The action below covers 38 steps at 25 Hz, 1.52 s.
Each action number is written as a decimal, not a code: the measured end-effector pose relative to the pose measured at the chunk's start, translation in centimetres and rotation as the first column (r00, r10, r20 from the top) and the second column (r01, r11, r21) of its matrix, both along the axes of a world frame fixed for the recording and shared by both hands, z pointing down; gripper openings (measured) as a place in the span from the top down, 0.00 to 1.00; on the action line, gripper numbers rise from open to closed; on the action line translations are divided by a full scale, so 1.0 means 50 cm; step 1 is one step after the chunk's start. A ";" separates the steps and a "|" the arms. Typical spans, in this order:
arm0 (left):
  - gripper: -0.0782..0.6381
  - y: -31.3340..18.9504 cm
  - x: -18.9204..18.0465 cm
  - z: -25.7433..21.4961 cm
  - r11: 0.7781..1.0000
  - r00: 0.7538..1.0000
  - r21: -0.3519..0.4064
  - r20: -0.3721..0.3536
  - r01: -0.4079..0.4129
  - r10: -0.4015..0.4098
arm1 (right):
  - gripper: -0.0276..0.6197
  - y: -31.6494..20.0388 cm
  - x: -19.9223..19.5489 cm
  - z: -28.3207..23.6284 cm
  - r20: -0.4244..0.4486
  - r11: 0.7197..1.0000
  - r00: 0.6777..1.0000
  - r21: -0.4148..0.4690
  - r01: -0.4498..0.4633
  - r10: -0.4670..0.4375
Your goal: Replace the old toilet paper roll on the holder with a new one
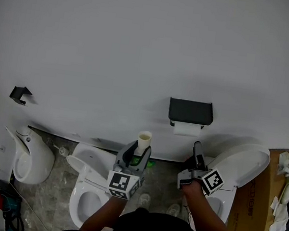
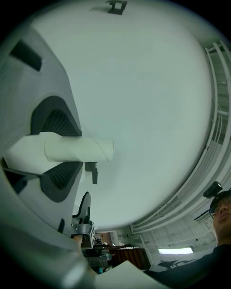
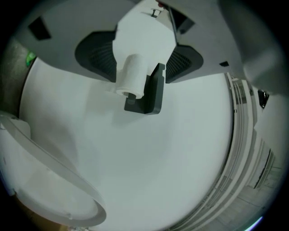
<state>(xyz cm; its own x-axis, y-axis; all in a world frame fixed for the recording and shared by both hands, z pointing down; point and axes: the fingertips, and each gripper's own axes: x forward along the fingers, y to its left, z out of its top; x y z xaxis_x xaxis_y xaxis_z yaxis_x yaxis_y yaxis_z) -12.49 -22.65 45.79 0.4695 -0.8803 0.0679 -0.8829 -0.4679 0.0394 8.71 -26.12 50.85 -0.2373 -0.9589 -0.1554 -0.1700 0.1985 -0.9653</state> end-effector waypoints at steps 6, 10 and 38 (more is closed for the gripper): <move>0.65 -0.004 0.020 0.004 1.000 1.000 -0.007 -0.004 -0.026 0.025 | 0.49 0.041 -0.011 -0.064 -0.288 0.989 0.956 0.124 0.083 -0.044; 0.65 -0.008 0.029 -0.001 0.999 0.999 -0.007 0.000 -0.036 0.036 | 0.62 0.061 -0.011 -0.107 -0.542 0.973 0.841 0.197 0.122 0.004; 0.65 -0.026 0.022 -0.003 1.000 1.000 -0.001 -0.006 0.012 -0.012 | 0.96 0.071 0.027 -0.174 -0.966 0.978 0.224 0.158 0.136 0.125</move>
